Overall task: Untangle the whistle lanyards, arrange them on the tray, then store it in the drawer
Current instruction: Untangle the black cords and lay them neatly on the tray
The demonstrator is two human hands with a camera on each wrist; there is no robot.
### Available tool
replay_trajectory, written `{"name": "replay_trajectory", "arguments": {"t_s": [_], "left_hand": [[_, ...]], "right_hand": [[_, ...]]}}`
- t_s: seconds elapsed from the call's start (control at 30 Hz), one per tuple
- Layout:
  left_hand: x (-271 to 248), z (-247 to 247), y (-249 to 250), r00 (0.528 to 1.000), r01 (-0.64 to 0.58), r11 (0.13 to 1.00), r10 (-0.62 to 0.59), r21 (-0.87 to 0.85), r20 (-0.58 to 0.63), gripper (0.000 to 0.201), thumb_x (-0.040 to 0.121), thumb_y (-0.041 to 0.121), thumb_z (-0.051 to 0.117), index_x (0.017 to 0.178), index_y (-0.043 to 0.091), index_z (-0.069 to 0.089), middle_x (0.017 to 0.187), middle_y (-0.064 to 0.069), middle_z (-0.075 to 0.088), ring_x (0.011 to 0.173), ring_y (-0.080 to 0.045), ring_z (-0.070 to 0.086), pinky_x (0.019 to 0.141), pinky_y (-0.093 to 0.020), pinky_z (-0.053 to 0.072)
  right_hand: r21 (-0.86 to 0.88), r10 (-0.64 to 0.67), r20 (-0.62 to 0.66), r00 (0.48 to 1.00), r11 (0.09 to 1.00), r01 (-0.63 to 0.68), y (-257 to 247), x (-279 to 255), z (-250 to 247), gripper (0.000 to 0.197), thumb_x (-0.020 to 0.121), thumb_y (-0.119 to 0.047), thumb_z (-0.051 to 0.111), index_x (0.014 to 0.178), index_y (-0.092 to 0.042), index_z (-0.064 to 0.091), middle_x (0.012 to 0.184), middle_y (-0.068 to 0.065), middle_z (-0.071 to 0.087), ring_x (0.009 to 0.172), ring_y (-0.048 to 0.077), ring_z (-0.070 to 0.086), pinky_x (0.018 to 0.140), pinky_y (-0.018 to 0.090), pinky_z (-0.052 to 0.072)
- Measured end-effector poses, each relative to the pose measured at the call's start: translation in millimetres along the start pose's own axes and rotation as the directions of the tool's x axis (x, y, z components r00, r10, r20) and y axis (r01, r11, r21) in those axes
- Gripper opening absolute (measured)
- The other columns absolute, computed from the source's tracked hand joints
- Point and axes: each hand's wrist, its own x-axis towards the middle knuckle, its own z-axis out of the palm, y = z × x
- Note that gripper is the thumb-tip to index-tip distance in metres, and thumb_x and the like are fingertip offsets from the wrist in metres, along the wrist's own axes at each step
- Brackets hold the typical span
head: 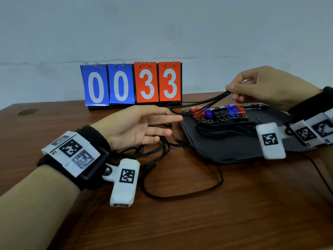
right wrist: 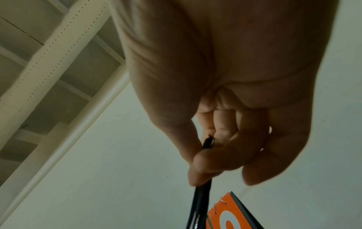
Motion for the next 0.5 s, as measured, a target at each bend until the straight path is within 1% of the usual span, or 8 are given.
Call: {"name": "replay_trajectory", "arguments": {"t_s": [0.07, 0.1, 0.17, 0.2, 0.23, 0.3, 0.4, 0.5], "left_hand": [[0, 1, -1, 1.000, 0.016, 1.000, -0.016, 0.020, 0.015, 0.063, 0.090, 0.032, 0.060, 0.148, 0.012, 0.048, 0.133, 0.000, 0.071, 0.091, -0.017, 0.076, 0.065, -0.022, 0.060], [0, 2, -1, 1.000, 0.021, 0.999, -0.021, 0.032, 0.010, 0.063, 0.088, 0.032, 0.061, 0.147, 0.013, 0.049, 0.132, 0.001, 0.071, 0.093, -0.018, 0.076, 0.065, -0.023, 0.060], [1, 3, -3, 1.000, 0.027, 0.998, -0.027, 0.062, -0.004, 0.063, 0.085, 0.034, 0.062, 0.144, 0.016, 0.051, 0.129, 0.000, 0.072, 0.093, -0.018, 0.076, 0.065, -0.023, 0.060], [1, 3, -3, 1.000, 0.031, 0.997, -0.031, 0.077, -0.008, 0.061, 0.085, 0.035, 0.062, 0.142, 0.016, 0.052, 0.128, 0.000, 0.073, 0.091, -0.018, 0.076, 0.065, -0.023, 0.060], [1, 3, -3, 0.999, 0.035, 0.995, -0.035, 0.092, -0.010, 0.059, 0.085, 0.036, 0.062, 0.140, 0.016, 0.054, 0.127, -0.001, 0.073, 0.089, -0.017, 0.075, 0.064, -0.023, 0.059], [3, 2, -4, 0.999, 0.041, 0.992, -0.038, 0.118, -0.022, 0.054, 0.088, 0.037, 0.062, 0.137, 0.016, 0.057, 0.126, -0.004, 0.074, 0.083, -0.014, 0.072, 0.064, -0.022, 0.058], [5, 0, -5, 0.998, 0.048, 0.979, -0.037, 0.200, -0.058, 0.039, 0.097, 0.035, 0.058, 0.130, 0.015, 0.066, 0.123, -0.003, 0.075, 0.078, -0.010, 0.068, 0.069, -0.024, 0.052], [6, -2, -6, 0.997, 0.065, 0.970, -0.051, 0.235, -0.066, 0.035, 0.099, 0.034, 0.057, 0.122, 0.013, 0.073, 0.123, -0.003, 0.075, 0.076, -0.009, 0.065, 0.071, -0.024, 0.047]], "right_hand": [[0.012, 0.030, -0.013, 0.999, 0.999, -0.030, 2, 2, -3, 0.017, 0.092, -0.025, 0.071, 0.087, -0.009, 0.070, 0.072, 0.001, 0.073, 0.069, 0.012, 0.063, 0.081, 0.028, 0.058], [-0.003, 0.044, -0.024, 0.999, 0.999, -0.044, 4, 3, -5, 0.016, 0.092, -0.024, 0.071, 0.089, -0.008, 0.070, 0.071, 0.000, 0.073, 0.066, 0.010, 0.063, 0.076, 0.024, 0.059], [-0.100, 0.082, -0.038, 0.996, 0.991, -0.085, 9, 6, -9, 0.017, 0.094, -0.023, 0.069, 0.091, -0.006, 0.070, 0.071, 0.000, 0.074, 0.056, 0.002, 0.062, 0.059, 0.013, 0.056], [-0.173, 0.110, -0.032, 0.993, 0.978, -0.114, 12, 7, -11, 0.018, 0.095, -0.025, 0.068, 0.090, -0.007, 0.070, 0.073, 0.000, 0.075, 0.054, 0.000, 0.063, 0.053, 0.012, 0.052], [-0.254, 0.140, -0.018, 0.990, 0.957, -0.140, 16, 9, -13, 0.020, 0.095, -0.028, 0.068, 0.089, -0.009, 0.071, 0.074, 0.000, 0.076, 0.055, 0.001, 0.064, 0.052, 0.013, 0.050], [-0.377, 0.194, 0.010, 0.981, 0.909, -0.176, 23, 12, -18, 0.023, 0.094, -0.033, 0.068, 0.087, -0.011, 0.072, 0.073, -0.003, 0.077, 0.063, 0.008, 0.067, 0.061, 0.021, 0.051], [-0.435, 0.229, 0.013, 0.973, 0.878, -0.201, 30, 15, -23, 0.023, 0.093, -0.032, 0.069, 0.086, -0.011, 0.074, 0.071, -0.007, 0.077, 0.068, 0.012, 0.068, 0.080, 0.031, 0.054], [-0.504, 0.262, 0.025, 0.965, 0.837, -0.214, 32, 14, -24, 0.022, 0.093, -0.033, 0.069, 0.082, -0.015, 0.075, 0.071, -0.007, 0.077, 0.068, 0.014, 0.069, 0.083, 0.031, 0.052]]}}
